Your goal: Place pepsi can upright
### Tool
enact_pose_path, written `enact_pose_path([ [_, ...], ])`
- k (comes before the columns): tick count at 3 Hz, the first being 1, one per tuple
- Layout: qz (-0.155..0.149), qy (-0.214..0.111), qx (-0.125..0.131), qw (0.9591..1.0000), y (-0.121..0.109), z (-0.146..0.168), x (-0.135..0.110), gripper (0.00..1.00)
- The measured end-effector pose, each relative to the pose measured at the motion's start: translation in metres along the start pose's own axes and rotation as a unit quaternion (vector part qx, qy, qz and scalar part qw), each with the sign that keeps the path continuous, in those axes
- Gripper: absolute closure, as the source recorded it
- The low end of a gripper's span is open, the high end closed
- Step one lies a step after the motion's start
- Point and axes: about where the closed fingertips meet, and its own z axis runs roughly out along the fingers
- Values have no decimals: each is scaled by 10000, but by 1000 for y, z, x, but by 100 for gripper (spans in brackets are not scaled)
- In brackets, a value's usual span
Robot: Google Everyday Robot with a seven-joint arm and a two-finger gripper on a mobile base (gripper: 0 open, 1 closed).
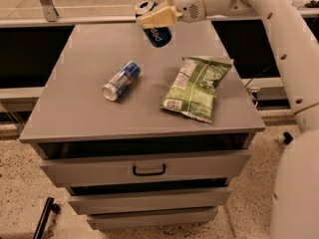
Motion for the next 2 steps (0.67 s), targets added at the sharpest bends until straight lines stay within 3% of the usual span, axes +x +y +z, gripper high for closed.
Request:
enact_pose_path([
  [2,584,-129,-47,9982,60,4,-9,100],
])
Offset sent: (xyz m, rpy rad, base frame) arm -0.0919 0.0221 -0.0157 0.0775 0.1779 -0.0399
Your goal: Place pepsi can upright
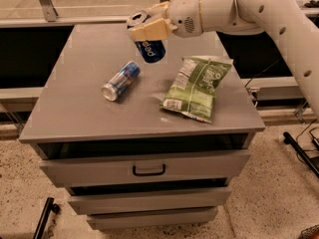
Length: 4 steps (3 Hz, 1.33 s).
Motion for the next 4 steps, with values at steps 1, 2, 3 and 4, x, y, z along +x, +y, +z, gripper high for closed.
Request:
enact_pose_path([
  [1,230,-153,20,9996,28,5,0,100],
  [2,467,-348,34,9983,51,18,8,100],
  [3,602,-521,149,9967,66,29,24,100],
  [4,555,-592,288,9963,75,35,35,100],
])
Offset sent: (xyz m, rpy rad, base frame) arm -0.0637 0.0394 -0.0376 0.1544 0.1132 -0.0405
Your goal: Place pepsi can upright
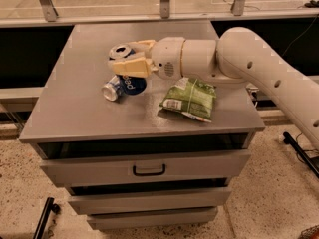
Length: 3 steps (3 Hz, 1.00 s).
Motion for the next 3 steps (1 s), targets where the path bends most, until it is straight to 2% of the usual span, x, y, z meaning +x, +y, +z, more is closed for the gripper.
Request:
enact_pose_path([
  [1,-29,-49,24,10000,2,1,8,100],
  [3,129,-546,-116,9984,4,4,16,100],
])
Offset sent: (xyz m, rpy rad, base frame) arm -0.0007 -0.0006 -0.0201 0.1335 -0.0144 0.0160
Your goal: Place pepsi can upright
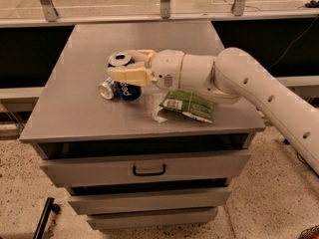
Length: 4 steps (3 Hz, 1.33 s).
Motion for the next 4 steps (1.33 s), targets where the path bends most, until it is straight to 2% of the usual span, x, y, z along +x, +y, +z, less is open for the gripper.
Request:
enact_pose_path([
  [2,69,-145,-213,9996,1,-8,0,100],
  [4,342,-41,-355,9988,1,-17,8,100],
])
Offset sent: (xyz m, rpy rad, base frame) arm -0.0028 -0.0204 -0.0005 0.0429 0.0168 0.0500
